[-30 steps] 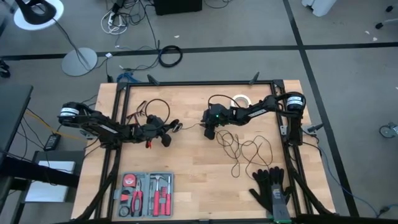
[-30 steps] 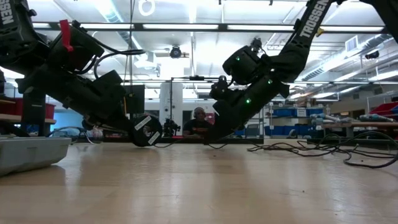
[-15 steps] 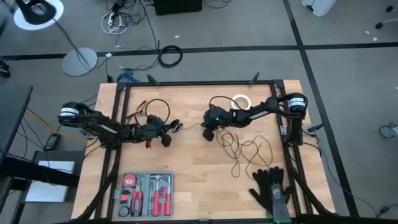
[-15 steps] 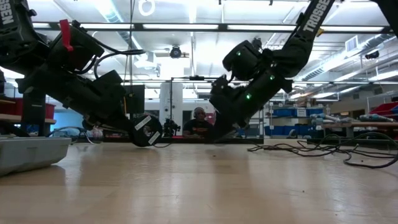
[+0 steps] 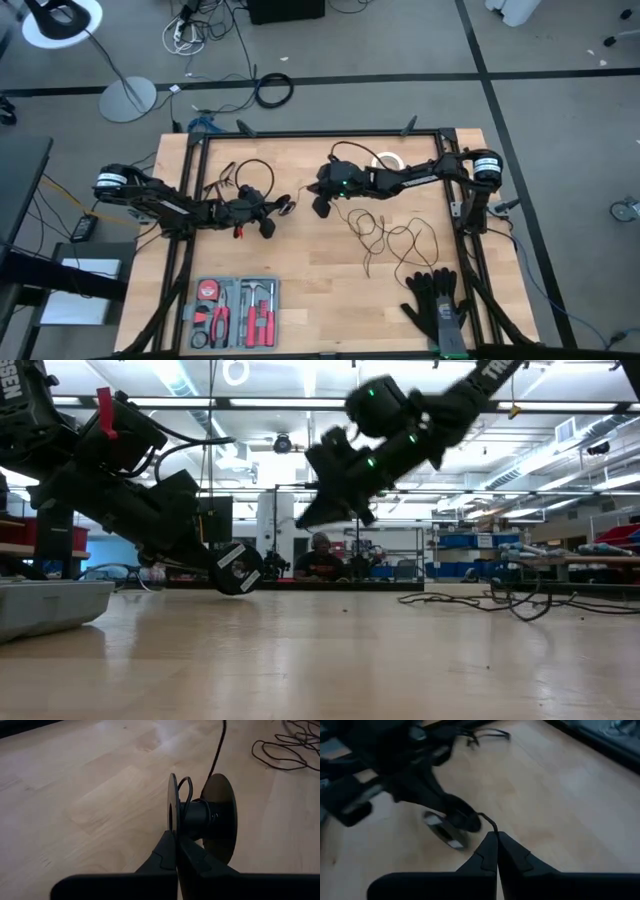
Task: Coil cords
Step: Coil the black wire on the black spool
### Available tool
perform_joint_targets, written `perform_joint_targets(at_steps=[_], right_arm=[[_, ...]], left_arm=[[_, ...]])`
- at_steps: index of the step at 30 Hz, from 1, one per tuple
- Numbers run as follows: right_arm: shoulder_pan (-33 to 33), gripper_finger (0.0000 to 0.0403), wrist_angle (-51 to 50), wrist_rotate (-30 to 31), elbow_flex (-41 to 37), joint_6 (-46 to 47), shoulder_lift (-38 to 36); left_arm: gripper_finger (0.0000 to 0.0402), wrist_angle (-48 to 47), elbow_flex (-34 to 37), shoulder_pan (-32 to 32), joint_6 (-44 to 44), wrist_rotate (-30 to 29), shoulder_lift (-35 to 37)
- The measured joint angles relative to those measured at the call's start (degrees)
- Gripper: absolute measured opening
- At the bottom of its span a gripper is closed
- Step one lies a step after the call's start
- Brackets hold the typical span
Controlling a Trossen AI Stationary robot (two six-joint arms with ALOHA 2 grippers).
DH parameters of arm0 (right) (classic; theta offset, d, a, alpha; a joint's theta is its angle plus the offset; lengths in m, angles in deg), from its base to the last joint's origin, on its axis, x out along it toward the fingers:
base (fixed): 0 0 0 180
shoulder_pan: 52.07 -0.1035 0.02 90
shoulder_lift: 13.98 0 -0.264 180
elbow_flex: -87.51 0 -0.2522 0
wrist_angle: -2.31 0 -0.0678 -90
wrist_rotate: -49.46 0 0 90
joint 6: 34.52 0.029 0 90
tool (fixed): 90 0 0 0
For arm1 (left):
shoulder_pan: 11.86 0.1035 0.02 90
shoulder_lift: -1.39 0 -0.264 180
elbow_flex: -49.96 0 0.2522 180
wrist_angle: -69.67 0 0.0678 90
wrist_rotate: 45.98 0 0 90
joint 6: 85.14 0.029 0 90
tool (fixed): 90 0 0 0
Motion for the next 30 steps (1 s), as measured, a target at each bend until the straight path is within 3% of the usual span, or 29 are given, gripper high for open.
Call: perform_joint_targets(at_steps=[5,10,22,30], right_arm=[[-1.4,0.0,-7.2,0.7,7.5,-2.6,1.3],[-2.6,0.0,-7.0,0.8,12.8,-3.5,4.5],[-5.4,0.0,-8.9,-2.7,18.7,-4.0,12.7],[-6.8,0.0,-14.2,-2.5,18.5,-3.0,13.4]], left_arm=[[0.0,0.2,-0.2,0.0,0.1,0.3,0.0],[0.0,0.1,-1.8,0.0,0.3,0.5,0.0],[0.0,-0.9,-6.0,0.0,0.0,0.2,-0.2],[0.0,0.2,-6.5,0.0,-3.3,-3.8,0.0]])
